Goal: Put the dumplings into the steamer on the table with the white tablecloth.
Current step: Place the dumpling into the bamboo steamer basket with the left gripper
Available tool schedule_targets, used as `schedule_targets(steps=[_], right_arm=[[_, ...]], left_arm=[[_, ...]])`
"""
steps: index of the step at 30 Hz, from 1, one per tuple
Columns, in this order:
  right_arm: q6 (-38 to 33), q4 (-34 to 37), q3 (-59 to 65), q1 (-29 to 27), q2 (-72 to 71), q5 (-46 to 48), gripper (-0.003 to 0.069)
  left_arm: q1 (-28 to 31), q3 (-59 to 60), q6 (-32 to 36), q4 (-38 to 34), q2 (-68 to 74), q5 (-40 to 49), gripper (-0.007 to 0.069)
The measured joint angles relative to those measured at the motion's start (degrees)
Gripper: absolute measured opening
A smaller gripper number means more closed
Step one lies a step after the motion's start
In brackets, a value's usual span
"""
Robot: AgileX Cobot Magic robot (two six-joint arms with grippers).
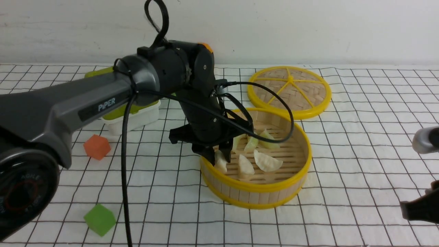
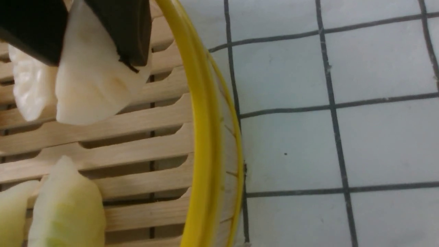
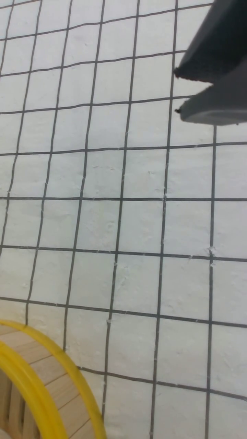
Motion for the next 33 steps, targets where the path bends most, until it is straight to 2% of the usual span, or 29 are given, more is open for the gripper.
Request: schedule_targets(steps=[25,27,30,33], right_arm=[[0.0,0.8,0.0,0.0,0.0,-0.8,0.0136],[0.0,0.8,0.0,0.0,0.0,-0.8,0.0136],[0.0,0.8,0.0,0.0,0.0,-0.8,0.0136],[-0.6,0.8,0.0,0.0,0.0,-0.8,0.0136]], left_arm=[[-2.4,-0.1,-1.3,5.1,3.0,-3.8,0.023],[-2.4,-0.1,-1.3,5.1,3.0,-4.1,0.0264],[-2.4,-0.1,-0.6,5.1,2.8,-4.6,0.0355],[-2.4,-0.1,0.8,5.5,1.6,-4.3,0.0387]])
